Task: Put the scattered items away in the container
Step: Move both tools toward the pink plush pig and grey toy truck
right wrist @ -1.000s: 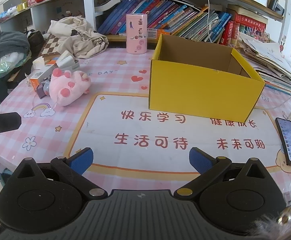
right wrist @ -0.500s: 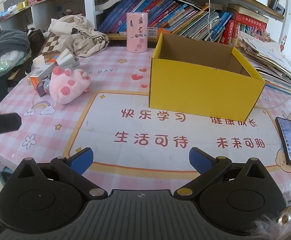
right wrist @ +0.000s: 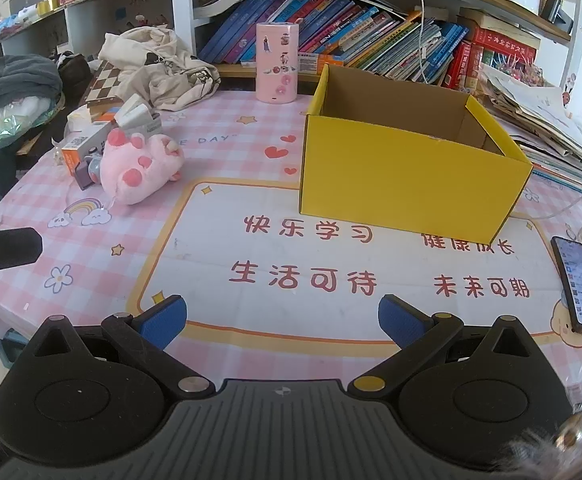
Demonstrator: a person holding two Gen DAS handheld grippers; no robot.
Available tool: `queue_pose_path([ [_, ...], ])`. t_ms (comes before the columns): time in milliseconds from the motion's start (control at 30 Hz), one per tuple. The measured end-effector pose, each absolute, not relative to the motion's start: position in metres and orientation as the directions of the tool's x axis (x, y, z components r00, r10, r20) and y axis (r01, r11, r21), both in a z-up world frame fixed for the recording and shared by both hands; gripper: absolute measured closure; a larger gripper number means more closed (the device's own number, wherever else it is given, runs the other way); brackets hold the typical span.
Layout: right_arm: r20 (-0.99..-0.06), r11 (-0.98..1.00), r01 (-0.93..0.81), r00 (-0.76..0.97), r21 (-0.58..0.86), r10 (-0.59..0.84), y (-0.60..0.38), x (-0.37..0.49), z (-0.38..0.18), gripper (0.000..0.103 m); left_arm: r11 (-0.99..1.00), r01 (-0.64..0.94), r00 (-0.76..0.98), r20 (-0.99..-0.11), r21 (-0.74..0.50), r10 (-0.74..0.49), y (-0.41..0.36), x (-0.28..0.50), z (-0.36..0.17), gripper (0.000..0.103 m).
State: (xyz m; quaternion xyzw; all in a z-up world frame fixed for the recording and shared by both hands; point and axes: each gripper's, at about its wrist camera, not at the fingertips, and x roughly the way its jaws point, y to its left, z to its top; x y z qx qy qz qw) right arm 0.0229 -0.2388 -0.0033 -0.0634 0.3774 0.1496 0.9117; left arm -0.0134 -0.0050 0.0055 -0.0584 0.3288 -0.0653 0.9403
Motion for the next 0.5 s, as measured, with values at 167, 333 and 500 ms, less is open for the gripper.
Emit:
queue_pose_path([
  [167, -0.709, 0.946, -0.325, 0.668, -0.006, 0.225, -0.2373, 0.0235, -0.0029, 0.000, 0.964, 0.166, 0.761, -0.596, -0.206, -0.258, -0.0055, -0.0142, 0.0067, 0.000],
  [333, -0.707, 0.943, -0.333, 0.669, -0.010, 0.229, -0.2339, 0.0238, -0.0021, 0.000, 0.975, 0.165, 0.765, -0.605, -0.145, -0.220, -0.0119, -0.0136, 0.0077, 0.000],
  [500, -0.703, 0.941, -0.338, 0.671, -0.008, 0.235, -0.2330, 0.0246, -0.0013, 0.000, 0.983, 0.130, 0.772, -0.609, -0.127, -0.181, -0.0076, -0.0113, 0.0083, 0.000],
])
